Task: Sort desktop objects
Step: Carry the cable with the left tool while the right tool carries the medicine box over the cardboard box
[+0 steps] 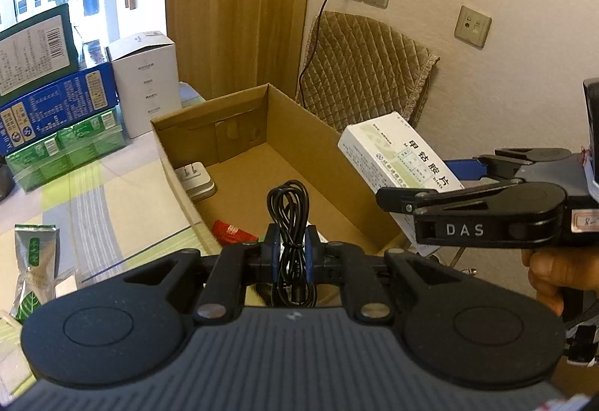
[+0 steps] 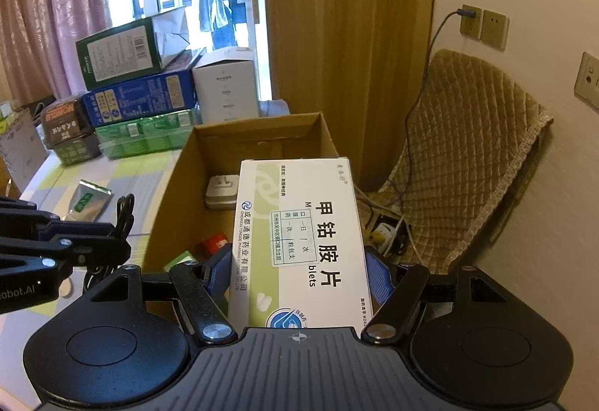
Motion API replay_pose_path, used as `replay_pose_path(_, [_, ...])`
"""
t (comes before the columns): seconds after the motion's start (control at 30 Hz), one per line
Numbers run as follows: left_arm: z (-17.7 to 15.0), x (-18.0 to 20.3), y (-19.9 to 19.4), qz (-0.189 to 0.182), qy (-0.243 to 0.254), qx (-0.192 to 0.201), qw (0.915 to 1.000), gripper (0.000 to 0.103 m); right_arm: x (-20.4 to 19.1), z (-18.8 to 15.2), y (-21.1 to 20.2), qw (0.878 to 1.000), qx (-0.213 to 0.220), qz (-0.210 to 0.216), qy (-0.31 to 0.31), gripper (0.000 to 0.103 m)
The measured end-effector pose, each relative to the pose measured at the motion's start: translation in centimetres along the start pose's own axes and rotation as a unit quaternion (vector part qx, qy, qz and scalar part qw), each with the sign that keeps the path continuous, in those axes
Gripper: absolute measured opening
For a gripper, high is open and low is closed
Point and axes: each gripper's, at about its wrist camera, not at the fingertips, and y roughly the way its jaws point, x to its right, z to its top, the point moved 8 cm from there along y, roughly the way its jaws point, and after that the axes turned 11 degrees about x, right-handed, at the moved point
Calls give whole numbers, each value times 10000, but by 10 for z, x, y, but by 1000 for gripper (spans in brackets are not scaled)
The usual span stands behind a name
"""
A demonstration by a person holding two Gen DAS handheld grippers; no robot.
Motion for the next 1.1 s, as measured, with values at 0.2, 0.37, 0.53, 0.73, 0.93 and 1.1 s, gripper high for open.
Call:
replay_pose_path(0.2, [5, 1, 16, -41, -9, -31, 10000, 10, 5, -2, 12, 10000, -83, 1, -14, 68])
replay_pose_path(0.37, [9, 2, 29, -35, -9, -60, 10000, 10, 7, -1, 22, 9999, -133, 15, -29, 68])
replay_pose_path(0.53, [10, -1, 40, -35, -32, -93, 9999, 10, 7, 0, 31, 9998, -174, 39, -42, 68])
replay_pose_path(0.73, [11, -8, 52, -27, -129, -137, 9998, 10, 9, 0, 42, 9997, -220, 44, -19, 68])
replay_pose_path(0.93, [12, -17, 65, -11, -188, -193, 9996, 10, 10, -2, 55, 9995, -302, 46, 8, 68])
replay_pose_path(1.1, [12, -24, 75, -9, -251, -218, 9994, 10, 9, -5, 63, 9993, -364, 65, 10, 68])
